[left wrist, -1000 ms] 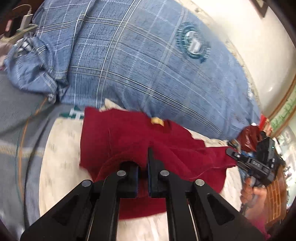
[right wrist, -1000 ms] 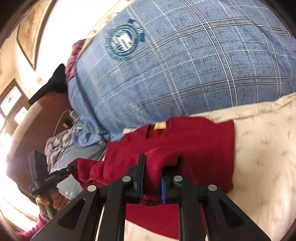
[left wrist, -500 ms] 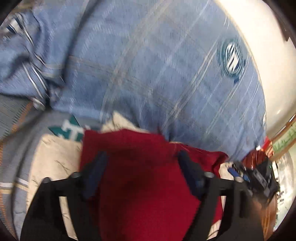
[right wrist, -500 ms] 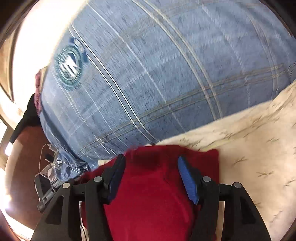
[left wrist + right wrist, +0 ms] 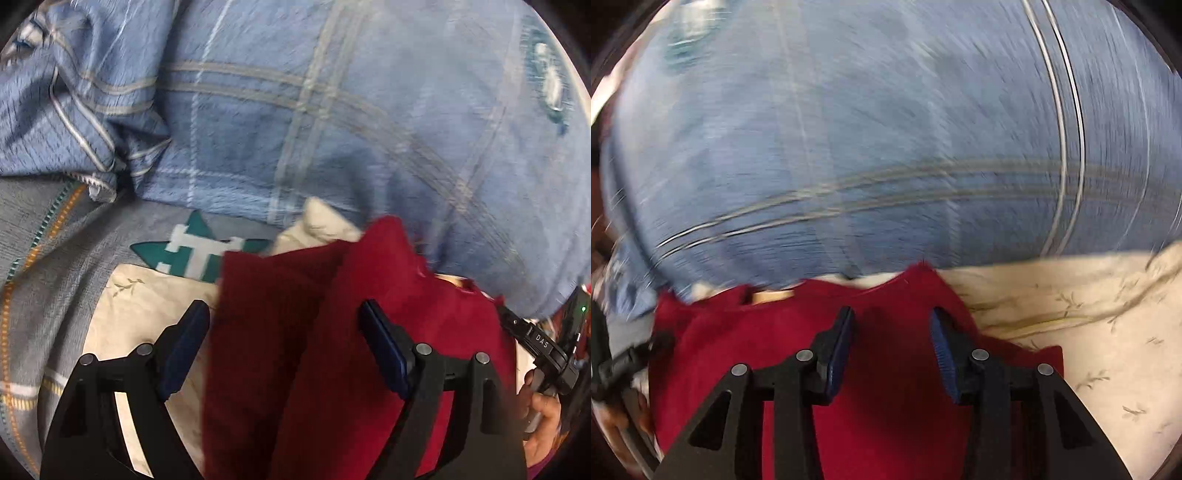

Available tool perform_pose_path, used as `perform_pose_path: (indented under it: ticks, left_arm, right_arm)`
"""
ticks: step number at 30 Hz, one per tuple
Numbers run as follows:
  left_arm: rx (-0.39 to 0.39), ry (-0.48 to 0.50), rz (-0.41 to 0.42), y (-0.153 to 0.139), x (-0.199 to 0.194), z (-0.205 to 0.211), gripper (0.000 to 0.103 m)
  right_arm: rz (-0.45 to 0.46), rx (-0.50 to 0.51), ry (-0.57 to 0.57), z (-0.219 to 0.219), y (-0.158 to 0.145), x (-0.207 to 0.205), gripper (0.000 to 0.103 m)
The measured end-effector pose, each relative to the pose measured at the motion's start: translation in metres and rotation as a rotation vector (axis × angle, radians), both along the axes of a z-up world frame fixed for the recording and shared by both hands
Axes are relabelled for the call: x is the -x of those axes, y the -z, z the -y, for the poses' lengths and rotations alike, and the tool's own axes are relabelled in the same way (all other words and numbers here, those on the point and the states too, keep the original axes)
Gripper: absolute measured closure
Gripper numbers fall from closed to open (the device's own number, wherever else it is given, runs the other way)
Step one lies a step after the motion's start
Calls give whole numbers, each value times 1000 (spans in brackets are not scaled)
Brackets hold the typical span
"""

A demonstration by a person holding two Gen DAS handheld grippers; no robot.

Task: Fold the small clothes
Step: 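Lower the hem onto the collar end and open both grippers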

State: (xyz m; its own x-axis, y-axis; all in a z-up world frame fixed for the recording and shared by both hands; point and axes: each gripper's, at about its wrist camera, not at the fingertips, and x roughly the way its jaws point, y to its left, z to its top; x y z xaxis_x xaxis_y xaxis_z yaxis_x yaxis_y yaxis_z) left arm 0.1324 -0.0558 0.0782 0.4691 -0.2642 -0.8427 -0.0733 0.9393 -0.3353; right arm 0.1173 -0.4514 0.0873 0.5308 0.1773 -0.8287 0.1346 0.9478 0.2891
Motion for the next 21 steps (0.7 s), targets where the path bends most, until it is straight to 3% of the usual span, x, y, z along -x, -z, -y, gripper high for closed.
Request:
perform_pose_path:
  ticks: [2,4,9,13,15,16,18,21]
  left_arm:
    - [26,-17,-30,11,-5,-8,20]
    - [49,-20,-32,12,-4,-13,20]
    - [20,-19,4,-12,18,-25,20]
    - [-5,19,26,-38,59,-29,20]
    - [-26,36,25,-44,76,-29,20]
    - [-39,43,19,-48,85,-27,20]
    - [-49,64,15,-54,106,-25,20]
    - [-57,85,15,-56,133,-24,20]
  right_arm:
    - [-5,-18,26,8,13,0,69]
    - [14,-47,39,12,7,7,67]
    - [64,-61,0,4,-33,56,57]
    - [26,-15,-67,-9,-30,88,56]
    - [-49,34,-87,-13,-8,87,57]
    - [-38,66,-87,-16,-8,86,57]
    - [-52,83,-74,-29,-21,84,55]
    - [21,-4,-129,-58,-49,76,55]
